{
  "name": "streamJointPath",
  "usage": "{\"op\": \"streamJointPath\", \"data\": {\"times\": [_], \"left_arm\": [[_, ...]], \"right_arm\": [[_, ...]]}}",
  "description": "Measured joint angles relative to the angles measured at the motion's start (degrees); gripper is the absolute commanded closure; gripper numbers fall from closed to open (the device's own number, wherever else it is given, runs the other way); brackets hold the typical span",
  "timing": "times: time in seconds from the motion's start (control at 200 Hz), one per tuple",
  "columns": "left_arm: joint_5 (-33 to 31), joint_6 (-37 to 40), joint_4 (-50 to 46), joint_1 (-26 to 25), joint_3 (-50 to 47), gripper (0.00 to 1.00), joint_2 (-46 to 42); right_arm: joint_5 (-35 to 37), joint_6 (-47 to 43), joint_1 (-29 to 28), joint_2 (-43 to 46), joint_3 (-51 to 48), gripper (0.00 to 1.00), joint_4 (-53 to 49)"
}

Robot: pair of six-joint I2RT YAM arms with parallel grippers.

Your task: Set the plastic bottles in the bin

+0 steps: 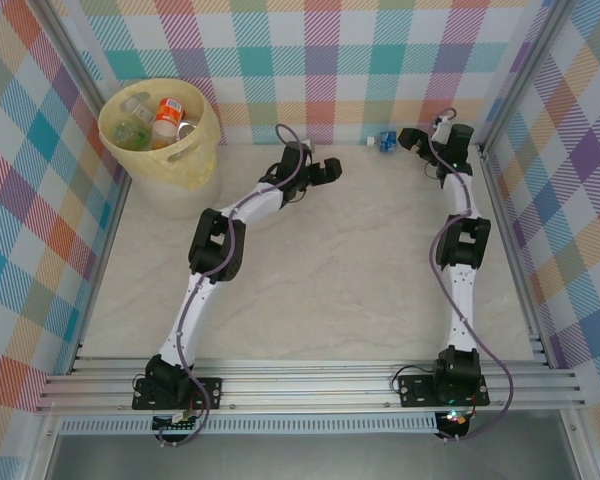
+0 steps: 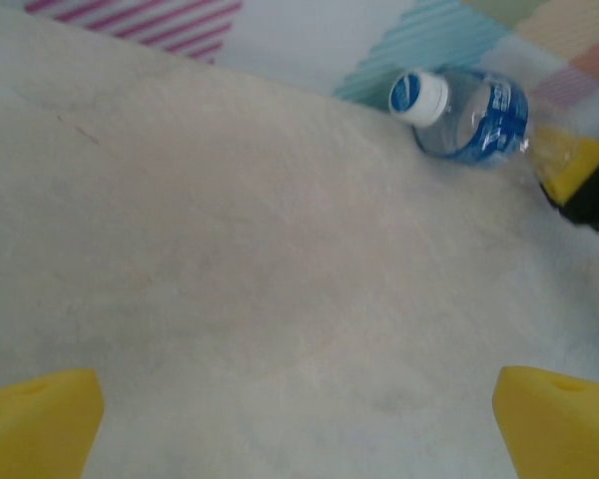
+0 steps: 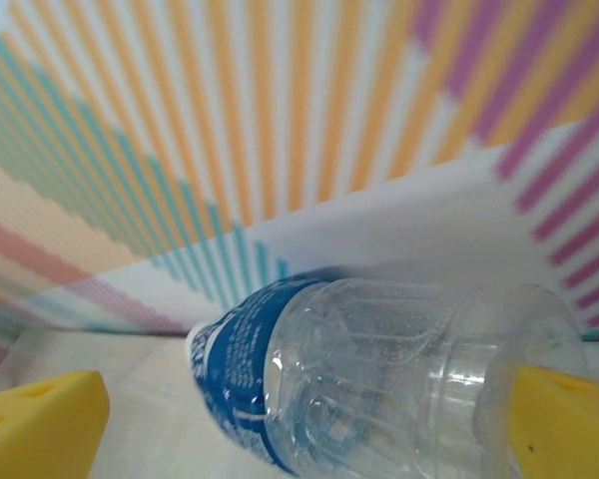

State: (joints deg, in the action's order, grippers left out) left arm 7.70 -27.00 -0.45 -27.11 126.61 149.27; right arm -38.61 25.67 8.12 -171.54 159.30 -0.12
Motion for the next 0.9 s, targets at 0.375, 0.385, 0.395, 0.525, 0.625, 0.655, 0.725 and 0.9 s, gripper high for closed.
{"op": "streamJointPath", "data": {"times": [0.375, 0.385, 0.395, 0.525, 0.625, 0.655, 0.725, 0.9], "left_arm": [[-4.61, -11.32, 5.42, 1.25, 7.45, 0.00, 5.75], [-4.66, -11.45, 5.51, 1.27, 7.52, 0.00, 5.81], [-4.70, -11.72, 5.62, 1.29, 7.58, 0.00, 5.88], [-4.79, -15.41, 6.21, 1.92, 7.61, 0.00, 6.05], [-4.37, -18.36, 6.58, 2.86, 7.48, 0.00, 6.05], [-4.33, -18.99, 6.88, 3.17, 7.04, 0.00, 5.99], [-4.28, -20.68, 8.35, 4.09, 3.43, 0.00, 4.72], [-4.31, -23.63, 11.39, 5.97, -5.64, 0.00, 0.39]], "right_arm": [[-8.98, -8.00, -8.72, 6.43, -0.98, 0.00, -8.61], [-9.11, -8.26, -8.98, 6.56, -0.98, 0.00, -8.87], [-9.27, -8.50, -9.18, 6.67, -0.98, 0.00, -9.14], [-11.30, -12.46, -12.63, 8.66, -2.29, 0.00, -13.86], [-13.00, -15.85, -14.73, 10.49, -4.00, 0.00, -17.90], [-13.51, -16.85, -15.39, 11.32, -4.96, 0.00, -19.06], [-14.25, -18.91, -16.41, 13.84, -7.98, 0.00, -21.31], [-12.24, -22.08, -16.57, 22.51, -17.94, 0.00, -22.67]]}}
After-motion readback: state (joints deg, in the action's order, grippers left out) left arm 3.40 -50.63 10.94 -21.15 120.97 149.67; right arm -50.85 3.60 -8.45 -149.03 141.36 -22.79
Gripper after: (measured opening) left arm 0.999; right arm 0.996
